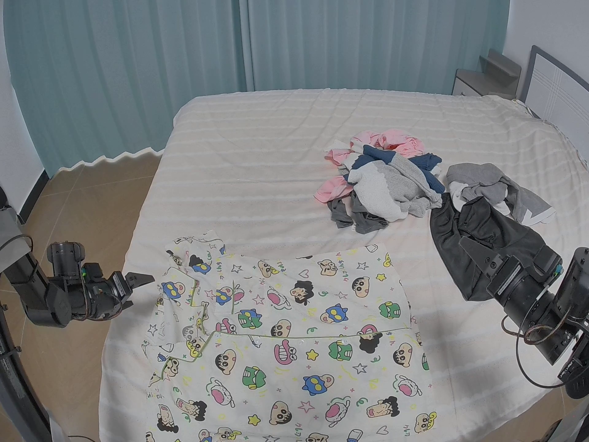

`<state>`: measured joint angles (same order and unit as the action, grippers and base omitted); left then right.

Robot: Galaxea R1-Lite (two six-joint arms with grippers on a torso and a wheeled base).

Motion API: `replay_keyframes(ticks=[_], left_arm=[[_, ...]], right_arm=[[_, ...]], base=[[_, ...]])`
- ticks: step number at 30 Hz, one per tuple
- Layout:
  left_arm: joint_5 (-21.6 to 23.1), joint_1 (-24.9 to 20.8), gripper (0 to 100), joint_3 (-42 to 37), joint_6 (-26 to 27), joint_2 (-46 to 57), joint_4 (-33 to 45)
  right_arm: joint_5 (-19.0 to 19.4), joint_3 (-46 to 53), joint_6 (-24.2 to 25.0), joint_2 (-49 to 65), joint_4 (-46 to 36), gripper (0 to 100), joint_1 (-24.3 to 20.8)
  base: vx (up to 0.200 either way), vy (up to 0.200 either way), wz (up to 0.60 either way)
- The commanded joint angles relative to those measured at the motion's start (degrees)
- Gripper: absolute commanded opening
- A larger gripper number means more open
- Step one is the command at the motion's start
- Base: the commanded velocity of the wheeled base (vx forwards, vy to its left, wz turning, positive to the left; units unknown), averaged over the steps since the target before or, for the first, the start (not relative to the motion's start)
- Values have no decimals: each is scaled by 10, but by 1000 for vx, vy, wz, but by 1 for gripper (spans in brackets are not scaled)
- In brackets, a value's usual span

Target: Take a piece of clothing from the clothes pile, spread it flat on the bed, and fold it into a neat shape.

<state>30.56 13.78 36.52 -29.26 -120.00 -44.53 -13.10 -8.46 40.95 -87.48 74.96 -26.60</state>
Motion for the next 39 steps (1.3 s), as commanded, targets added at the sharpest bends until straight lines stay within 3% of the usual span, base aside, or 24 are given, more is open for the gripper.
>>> replay_keyframes(ticks=[1,9,18,24,29,39], left_arm=[[-6,2,100,-22,4,-16,3],[-111,-2,100,-19,42,-88,-6],[-137,-28,100,-15,44,-100,-25],[-223,-66,100,-16,43,-134,-93],[-234,-82,100,-27,38,-152,-148],[-233,-101,100,-34,36,-153,-152]], right_arm=[[0,0,0,0,0,100,0],[0,0,0,-1,0,100,0],[-1,0,0,-1,0,100,0],[0,0,0,-1,0,100,-1],[0,0,0,1,0,100,-1],[0,-1,0,2,0,100,0]], base=[[0,0,0],[0,0,0],[0,0,0],[0,0,0],[0,0,0],[0,0,0]])
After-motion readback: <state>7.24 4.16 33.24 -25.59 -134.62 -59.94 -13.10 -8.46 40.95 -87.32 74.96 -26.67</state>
